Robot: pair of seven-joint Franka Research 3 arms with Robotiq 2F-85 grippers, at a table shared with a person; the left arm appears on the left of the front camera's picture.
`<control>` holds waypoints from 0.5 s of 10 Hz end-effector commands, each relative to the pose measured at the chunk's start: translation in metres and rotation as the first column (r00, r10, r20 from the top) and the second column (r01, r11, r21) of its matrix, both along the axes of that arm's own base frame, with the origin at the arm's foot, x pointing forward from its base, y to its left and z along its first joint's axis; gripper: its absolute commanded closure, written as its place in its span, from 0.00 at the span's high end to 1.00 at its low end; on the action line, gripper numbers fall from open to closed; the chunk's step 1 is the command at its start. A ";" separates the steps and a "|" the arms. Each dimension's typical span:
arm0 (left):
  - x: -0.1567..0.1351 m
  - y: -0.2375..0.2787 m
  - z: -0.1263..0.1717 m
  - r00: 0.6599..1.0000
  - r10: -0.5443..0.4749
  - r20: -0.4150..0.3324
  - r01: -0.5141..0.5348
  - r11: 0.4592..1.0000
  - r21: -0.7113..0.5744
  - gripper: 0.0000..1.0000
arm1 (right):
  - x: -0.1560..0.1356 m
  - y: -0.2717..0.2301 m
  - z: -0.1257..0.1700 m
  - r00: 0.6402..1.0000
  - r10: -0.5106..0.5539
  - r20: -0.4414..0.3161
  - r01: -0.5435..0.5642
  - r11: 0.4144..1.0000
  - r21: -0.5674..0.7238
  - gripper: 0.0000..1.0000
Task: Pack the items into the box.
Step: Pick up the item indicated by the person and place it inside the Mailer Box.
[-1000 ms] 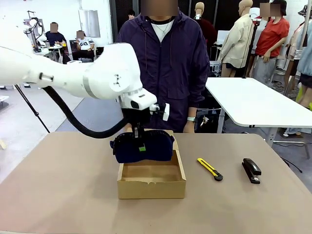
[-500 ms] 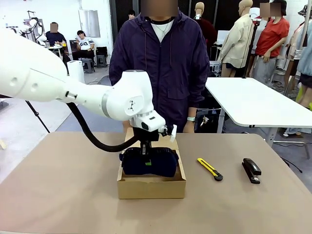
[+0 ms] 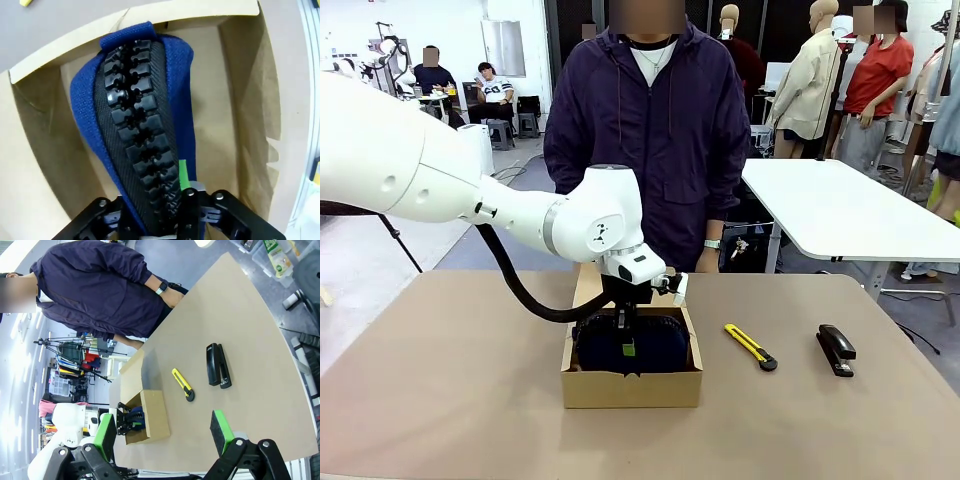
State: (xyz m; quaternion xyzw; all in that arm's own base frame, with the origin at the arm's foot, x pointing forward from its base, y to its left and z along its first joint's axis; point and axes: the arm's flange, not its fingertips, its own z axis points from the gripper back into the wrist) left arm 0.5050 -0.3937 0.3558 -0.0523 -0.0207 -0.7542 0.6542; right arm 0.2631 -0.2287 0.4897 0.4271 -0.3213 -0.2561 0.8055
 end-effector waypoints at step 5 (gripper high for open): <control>0.004 0.011 0.038 1.000 0.022 -0.010 -0.022 1.000 -0.020 1.00 | 0.002 -0.002 0.000 0.999 0.007 0.037 -0.007 1.000 0.004 1.00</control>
